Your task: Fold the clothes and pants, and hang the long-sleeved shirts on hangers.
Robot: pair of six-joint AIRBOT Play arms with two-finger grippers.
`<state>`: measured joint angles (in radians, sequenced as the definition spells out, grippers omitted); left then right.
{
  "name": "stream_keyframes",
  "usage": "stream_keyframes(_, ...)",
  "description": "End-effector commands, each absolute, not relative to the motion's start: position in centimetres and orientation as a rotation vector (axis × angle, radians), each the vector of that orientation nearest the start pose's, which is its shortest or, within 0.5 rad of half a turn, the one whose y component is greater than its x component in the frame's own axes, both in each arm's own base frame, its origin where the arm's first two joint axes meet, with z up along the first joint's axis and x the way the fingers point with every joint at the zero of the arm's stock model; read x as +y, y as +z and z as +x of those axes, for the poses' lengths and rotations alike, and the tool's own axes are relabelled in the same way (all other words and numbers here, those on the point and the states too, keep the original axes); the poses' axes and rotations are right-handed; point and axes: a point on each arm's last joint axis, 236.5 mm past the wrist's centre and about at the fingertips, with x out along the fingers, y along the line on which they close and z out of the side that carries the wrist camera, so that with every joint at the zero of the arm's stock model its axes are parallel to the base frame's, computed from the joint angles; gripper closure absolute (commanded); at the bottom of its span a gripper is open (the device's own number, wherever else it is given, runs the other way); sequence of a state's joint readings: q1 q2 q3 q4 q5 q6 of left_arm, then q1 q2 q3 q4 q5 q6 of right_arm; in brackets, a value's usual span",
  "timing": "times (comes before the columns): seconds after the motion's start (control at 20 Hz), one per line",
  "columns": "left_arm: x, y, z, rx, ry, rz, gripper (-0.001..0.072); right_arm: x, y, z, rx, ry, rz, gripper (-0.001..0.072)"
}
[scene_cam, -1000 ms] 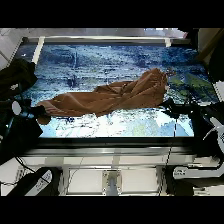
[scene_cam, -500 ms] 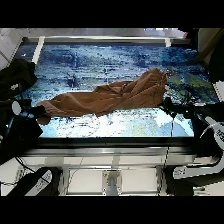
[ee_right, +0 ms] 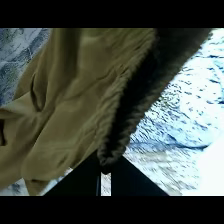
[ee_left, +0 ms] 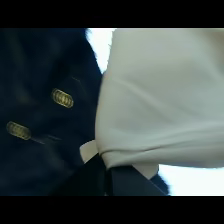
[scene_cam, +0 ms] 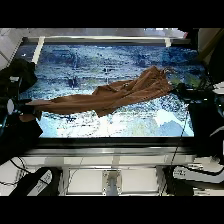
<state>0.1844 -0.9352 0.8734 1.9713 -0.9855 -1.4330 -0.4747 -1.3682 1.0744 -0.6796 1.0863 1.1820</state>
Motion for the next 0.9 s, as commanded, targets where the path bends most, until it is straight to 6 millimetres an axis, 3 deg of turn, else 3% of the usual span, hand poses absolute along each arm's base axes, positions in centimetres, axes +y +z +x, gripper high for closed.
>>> stream_keyframes(0.0,15.2,8.8,32.2,1.068,0.220,0.672,0.0699,-8.1,5.8,36.4,1.077,0.069,0.619,0.0683)
stream_keyframes(0.15,15.0,8.7,30.7,1.111,0.223,0.643,0.0699,-11.3,5.7,30.6,1.196,-0.051,0.534,0.0683)
stream_keyframes(0.25,14.9,7.6,29.4,1.176,0.215,0.622,0.0700,-12.4,4.3,27.8,1.239,-0.115,0.560,0.0683)
stream_keyframes(0.4,13.3,5.2,28.8,1.214,0.153,0.561,0.0699,-12.8,-1.1,23.3,1.347,-0.184,0.628,0.0683)
stream_keyframes(0.5,13.4,3.0,27.7,1.294,0.082,0.640,0.0700,-13.5,-4.4,20.9,1.386,-0.257,0.664,0.0683)
stream_keyframes(0.65,14.2,1.1,26.9,1.411,-0.054,0.816,0.0700,-14.5,-6.5,18.9,1.384,-0.335,0.718,0.0683)
stream_keyframes(0.75,14.9,0.2,27.2,1.464,-0.076,0.875,0.0700,-15.8,-6.4,18.8,1.348,-0.378,0.736,0.0683)
stream_keyframes(0.85,15.3,0.8,27.8,1.517,-0.080,0.962,0.0700,-16.1,-6.0,18.9,1.336,-0.384,0.739,0.0683)
